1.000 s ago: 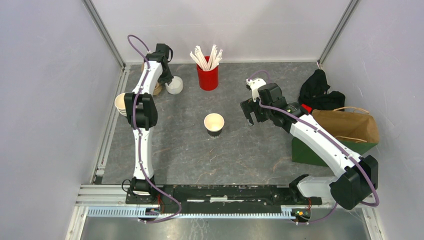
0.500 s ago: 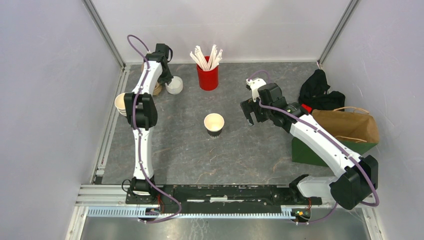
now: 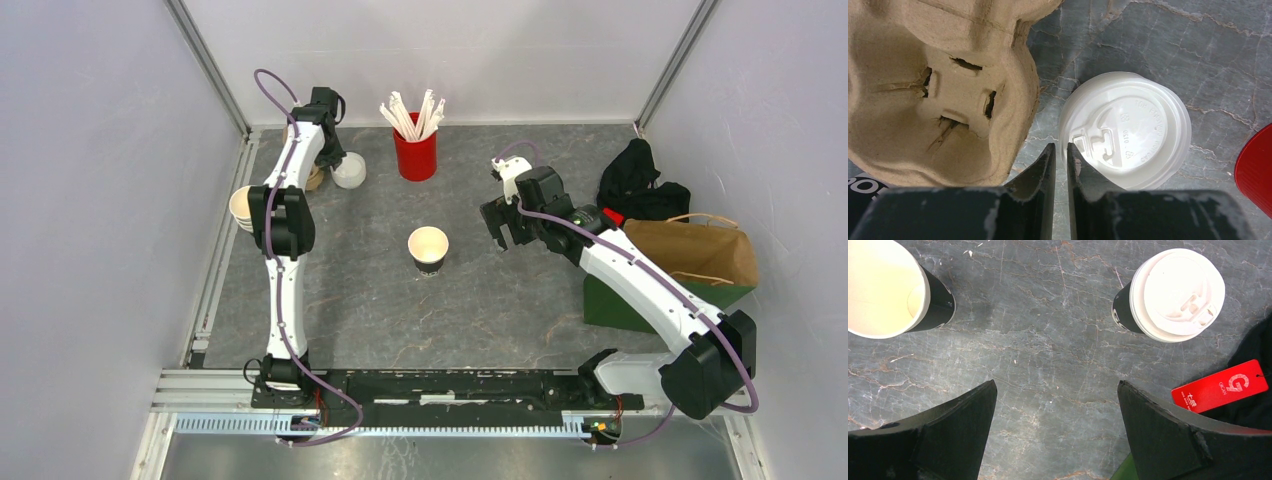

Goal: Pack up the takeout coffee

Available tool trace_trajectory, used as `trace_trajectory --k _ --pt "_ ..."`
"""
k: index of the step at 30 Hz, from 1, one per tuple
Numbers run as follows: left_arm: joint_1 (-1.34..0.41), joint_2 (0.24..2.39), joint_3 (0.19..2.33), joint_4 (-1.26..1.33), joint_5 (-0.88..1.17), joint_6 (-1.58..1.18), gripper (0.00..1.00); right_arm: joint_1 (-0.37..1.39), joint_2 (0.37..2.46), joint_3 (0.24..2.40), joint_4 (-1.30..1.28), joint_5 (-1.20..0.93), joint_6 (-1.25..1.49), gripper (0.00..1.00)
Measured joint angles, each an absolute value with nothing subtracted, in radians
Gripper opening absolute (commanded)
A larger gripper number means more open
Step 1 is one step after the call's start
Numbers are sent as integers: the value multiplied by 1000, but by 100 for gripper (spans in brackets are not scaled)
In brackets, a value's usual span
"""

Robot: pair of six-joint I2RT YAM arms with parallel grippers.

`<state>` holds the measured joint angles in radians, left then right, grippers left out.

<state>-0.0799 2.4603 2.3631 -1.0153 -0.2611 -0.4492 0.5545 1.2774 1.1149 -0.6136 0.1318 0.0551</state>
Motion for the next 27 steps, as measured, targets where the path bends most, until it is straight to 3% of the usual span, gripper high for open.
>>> trace_trajectory --k 27 --pt "-80 2466 2378 -1015 -261 -448 22 554 1276 1113 -607 131 56 98"
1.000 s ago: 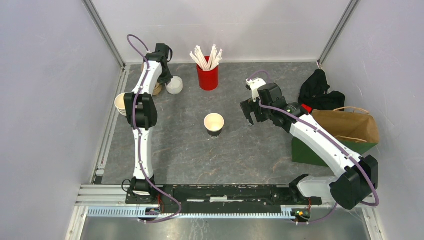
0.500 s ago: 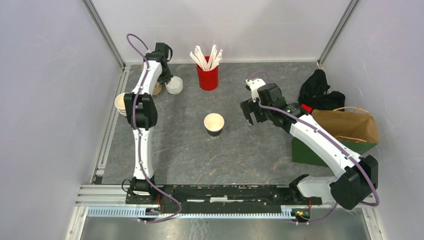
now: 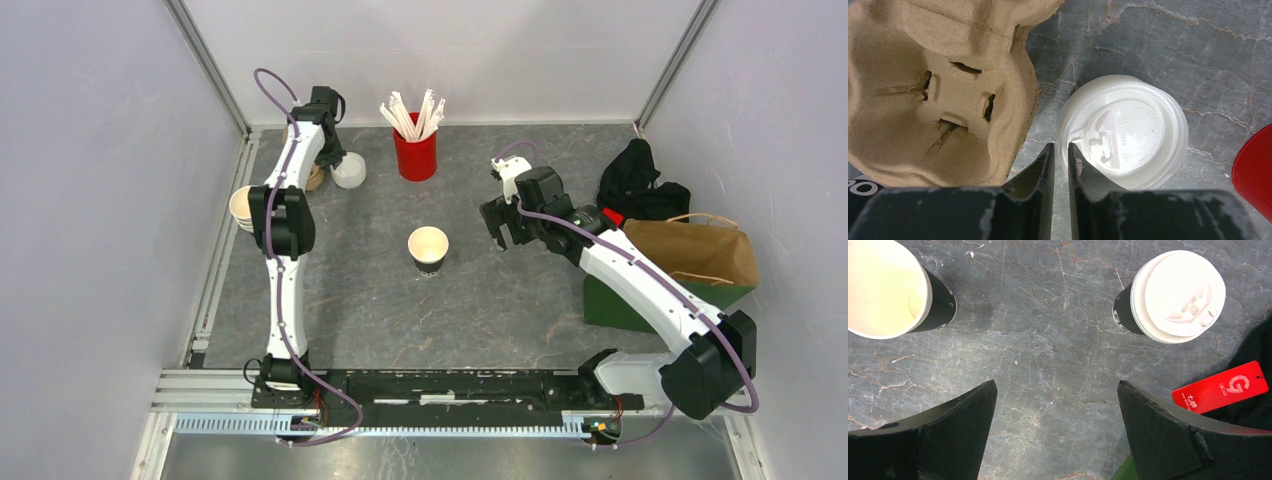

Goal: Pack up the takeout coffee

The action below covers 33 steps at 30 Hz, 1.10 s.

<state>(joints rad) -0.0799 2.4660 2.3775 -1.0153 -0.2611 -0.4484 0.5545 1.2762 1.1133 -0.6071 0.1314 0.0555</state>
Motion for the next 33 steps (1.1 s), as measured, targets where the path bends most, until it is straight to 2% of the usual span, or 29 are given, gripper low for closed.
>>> trace_trajectory --k 18,22,33 --pt "-80 2495 2382 -1016 -262 -448 16 554 1276 1110 -601 131 55 98" --pt "-80 2495 2383 -1016 -262 -448 20 554 1276 1110 -601 131 55 98" --pt "-80 2494 2383 -1016 -261 -448 22 555 1276 1108 -600 131 55 98"
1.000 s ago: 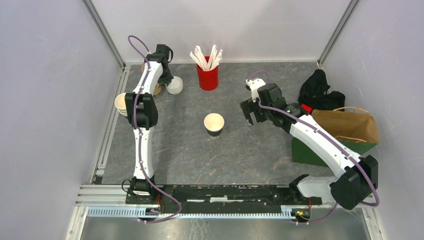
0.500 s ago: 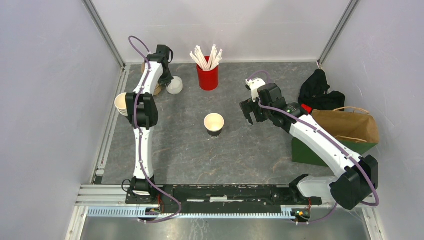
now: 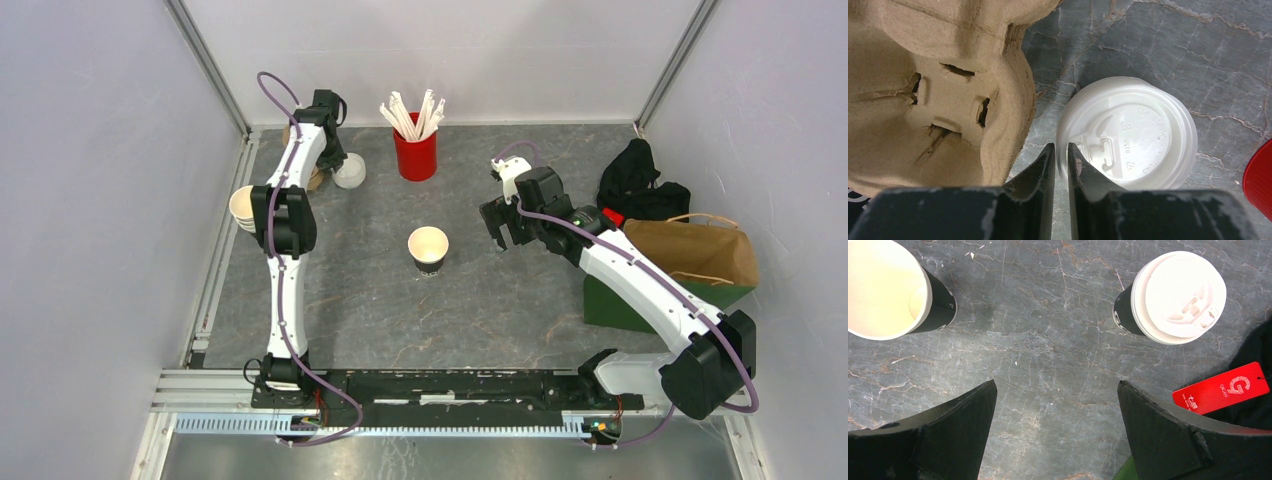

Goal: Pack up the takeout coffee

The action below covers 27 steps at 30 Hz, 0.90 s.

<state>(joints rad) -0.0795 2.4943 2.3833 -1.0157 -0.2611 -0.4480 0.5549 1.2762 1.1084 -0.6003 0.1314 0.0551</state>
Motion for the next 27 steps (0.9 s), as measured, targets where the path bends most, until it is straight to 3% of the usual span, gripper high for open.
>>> trace_trajectory --k 9,16,27 --pt "-80 2494 2383 -1016 -261 -448 14 559 1276 1108 -600 132 55 98" --pt "-80 2494 2383 -1016 -261 -448 21 564 1276 1108 -600 132 55 98" --pt "-80 2494 2383 -1016 -261 -448 18 569 1276 1108 -600 133 54 98"
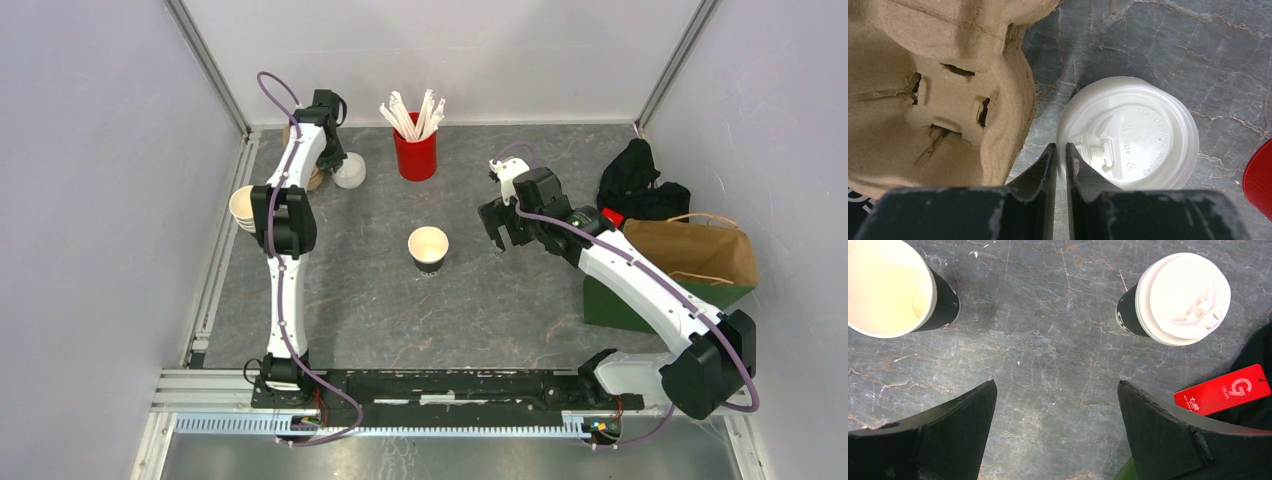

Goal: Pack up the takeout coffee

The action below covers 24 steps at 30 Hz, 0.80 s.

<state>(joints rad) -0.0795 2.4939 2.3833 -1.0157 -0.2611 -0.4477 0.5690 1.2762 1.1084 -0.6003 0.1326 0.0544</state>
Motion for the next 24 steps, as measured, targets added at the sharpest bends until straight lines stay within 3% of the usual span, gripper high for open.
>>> trace_trajectory --k 24 --pt "-80 2481 2379 -1016 -270 -447 20 570 1276 1108 -600 133 54 98"
